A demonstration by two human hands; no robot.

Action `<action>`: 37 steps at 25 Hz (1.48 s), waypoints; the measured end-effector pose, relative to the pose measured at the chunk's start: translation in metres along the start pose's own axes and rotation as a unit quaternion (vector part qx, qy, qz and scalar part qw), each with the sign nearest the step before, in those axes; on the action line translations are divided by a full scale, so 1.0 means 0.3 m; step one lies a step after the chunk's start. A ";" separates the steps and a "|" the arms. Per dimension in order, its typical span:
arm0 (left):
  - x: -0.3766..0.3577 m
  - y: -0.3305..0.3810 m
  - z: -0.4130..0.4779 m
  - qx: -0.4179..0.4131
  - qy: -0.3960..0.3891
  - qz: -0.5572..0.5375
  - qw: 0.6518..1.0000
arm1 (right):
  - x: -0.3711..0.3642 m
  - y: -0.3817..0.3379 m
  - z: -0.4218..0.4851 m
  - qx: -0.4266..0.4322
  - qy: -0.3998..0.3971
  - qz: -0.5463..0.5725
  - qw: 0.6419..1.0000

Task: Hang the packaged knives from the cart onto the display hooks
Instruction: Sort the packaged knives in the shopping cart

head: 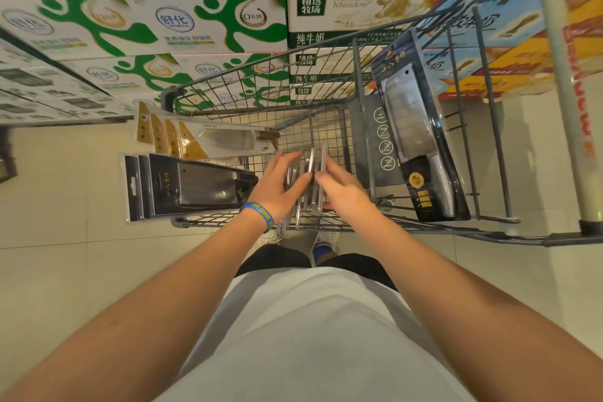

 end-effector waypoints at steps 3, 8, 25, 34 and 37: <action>0.007 0.037 0.030 -0.042 -0.078 0.048 0.995 | -0.026 -0.062 -0.016 0.048 -0.012 -0.099 0.994; 0.060 0.074 0.103 -0.097 -0.140 0.186 0.968 | -0.076 -0.019 -0.025 0.005 -0.050 -0.159 0.986; 0.131 0.089 0.069 -0.051 0.090 0.217 0.971 | -0.126 -0.117 0.007 -0.044 -0.007 -0.175 0.984; 0.121 0.084 0.065 -0.006 0.112 0.252 0.961 | 0.446 -0.498 -0.137 0.243 0.335 -0.131 0.901; 0.119 0.087 0.065 -0.002 0.108 0.253 0.961 | 0.648 -0.301 0.049 -0.020 0.293 -0.361 0.885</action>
Point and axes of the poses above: each hand's wrist, its own z-axis towards the middle knuckle, its own x-axis out of the back of the hand, y = z × x, the point moved 10 cm from there along z, towards the middle knuckle, and after that the axes turned 2 degrees about -x, right-handed, at the moved point
